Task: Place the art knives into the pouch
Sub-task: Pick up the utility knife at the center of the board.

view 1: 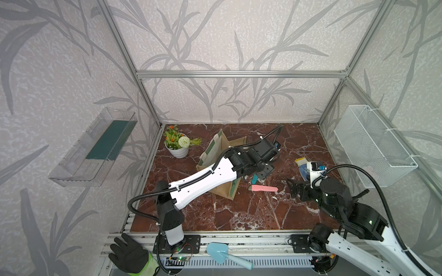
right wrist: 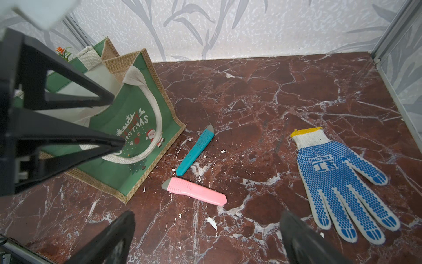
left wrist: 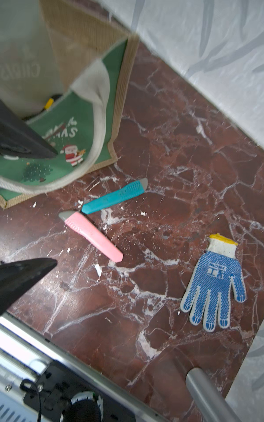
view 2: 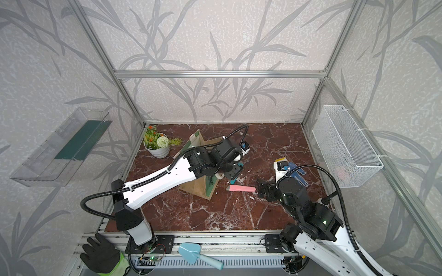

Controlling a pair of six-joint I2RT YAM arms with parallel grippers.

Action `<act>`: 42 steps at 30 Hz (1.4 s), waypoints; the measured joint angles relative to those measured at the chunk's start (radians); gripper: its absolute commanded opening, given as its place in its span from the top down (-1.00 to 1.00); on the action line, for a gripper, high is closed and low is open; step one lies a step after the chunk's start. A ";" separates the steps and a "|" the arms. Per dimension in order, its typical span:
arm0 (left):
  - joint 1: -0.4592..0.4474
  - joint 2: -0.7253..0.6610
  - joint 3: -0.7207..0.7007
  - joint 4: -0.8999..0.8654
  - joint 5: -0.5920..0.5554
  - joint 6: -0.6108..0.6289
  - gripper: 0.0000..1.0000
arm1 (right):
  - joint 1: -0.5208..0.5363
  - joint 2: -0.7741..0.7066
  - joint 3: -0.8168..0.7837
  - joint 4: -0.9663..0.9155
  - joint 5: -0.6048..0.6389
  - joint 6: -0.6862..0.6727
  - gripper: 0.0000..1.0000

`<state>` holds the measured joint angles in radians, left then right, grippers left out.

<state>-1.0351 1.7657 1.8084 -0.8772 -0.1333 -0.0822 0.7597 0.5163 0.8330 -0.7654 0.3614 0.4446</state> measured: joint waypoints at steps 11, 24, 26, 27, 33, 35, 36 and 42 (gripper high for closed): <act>-0.004 0.084 -0.199 0.088 0.136 -0.014 -0.12 | 0.000 -0.061 -0.005 -0.035 0.027 0.015 -0.98; -0.048 0.165 -0.288 0.148 0.056 0.024 0.06 | 0.000 -0.052 -0.019 -0.044 0.034 0.028 -0.98; -0.051 0.166 -0.314 0.167 0.051 0.032 0.06 | 0.000 -0.053 -0.019 -0.045 0.039 0.031 -0.98; -0.051 0.167 -0.323 0.173 0.051 0.037 0.07 | 0.000 -0.054 -0.019 -0.046 0.042 0.032 -0.98; -0.057 0.207 -0.333 0.200 0.039 0.071 0.11 | 0.000 -0.062 -0.019 -0.049 0.058 0.036 -0.99; -0.057 0.228 -0.333 0.206 0.031 0.084 0.12 | 0.000 -0.066 -0.019 -0.049 0.065 0.038 -0.98; -0.058 0.236 -0.333 0.208 0.029 0.089 0.11 | 0.000 -0.068 -0.019 -0.049 0.068 0.038 -0.98; -0.061 0.282 -0.329 0.209 -0.006 0.114 0.12 | 0.000 -0.074 -0.019 -0.050 0.078 0.038 -0.98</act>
<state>-1.0962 2.0480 1.4796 -0.6682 -0.1390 0.0322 0.7597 0.4419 0.8139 -0.8154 0.4397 0.4828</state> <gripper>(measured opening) 0.441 0.991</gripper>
